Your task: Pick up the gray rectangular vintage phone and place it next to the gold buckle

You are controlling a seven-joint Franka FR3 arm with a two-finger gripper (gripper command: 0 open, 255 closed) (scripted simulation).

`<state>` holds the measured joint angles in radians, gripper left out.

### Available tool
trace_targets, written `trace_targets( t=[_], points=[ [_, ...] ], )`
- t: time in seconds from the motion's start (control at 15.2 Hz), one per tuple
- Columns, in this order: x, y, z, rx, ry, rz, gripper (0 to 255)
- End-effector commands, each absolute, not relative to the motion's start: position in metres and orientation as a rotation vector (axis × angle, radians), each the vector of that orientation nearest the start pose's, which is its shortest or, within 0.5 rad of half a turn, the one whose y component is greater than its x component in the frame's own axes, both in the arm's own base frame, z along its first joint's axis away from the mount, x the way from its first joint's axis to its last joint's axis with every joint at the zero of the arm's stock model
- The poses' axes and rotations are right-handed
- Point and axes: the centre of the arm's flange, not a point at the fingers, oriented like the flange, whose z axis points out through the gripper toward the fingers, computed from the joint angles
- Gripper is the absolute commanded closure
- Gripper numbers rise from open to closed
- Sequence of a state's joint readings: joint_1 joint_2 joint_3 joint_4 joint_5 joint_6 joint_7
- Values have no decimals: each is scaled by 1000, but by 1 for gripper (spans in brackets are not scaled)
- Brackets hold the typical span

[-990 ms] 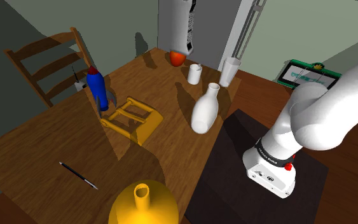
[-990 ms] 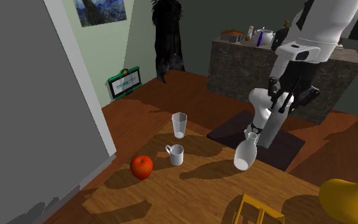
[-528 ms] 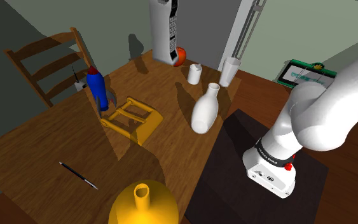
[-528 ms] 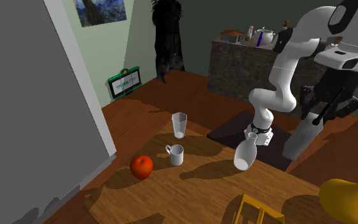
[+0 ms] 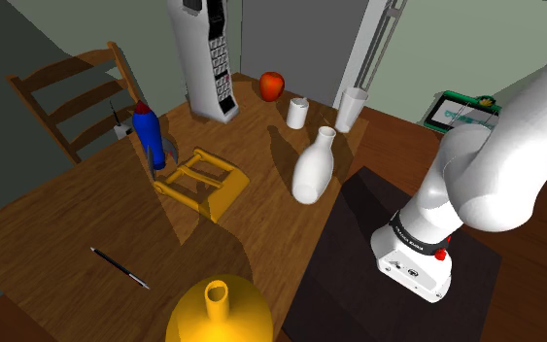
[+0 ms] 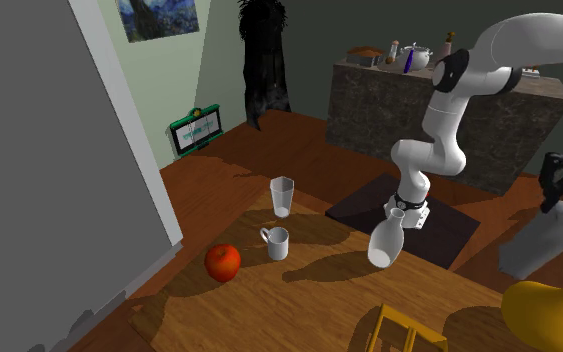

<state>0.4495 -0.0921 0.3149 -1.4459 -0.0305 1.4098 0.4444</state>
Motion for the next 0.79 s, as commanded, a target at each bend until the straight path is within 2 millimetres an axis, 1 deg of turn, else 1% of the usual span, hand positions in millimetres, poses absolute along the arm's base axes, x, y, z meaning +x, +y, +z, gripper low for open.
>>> trace_targets(
  t=[0.0, 0.4, 0.46, 0.73],
  points=[
    [352, 380, 714, -3119, -491, -120, 255],
    [335, 457, 714, -3119, -491, -120, 255],
    [332, 475, 715, -3119, -491, -120, 255],
    [331, 475, 693, -3119, -491, -120, 255]
  ],
)
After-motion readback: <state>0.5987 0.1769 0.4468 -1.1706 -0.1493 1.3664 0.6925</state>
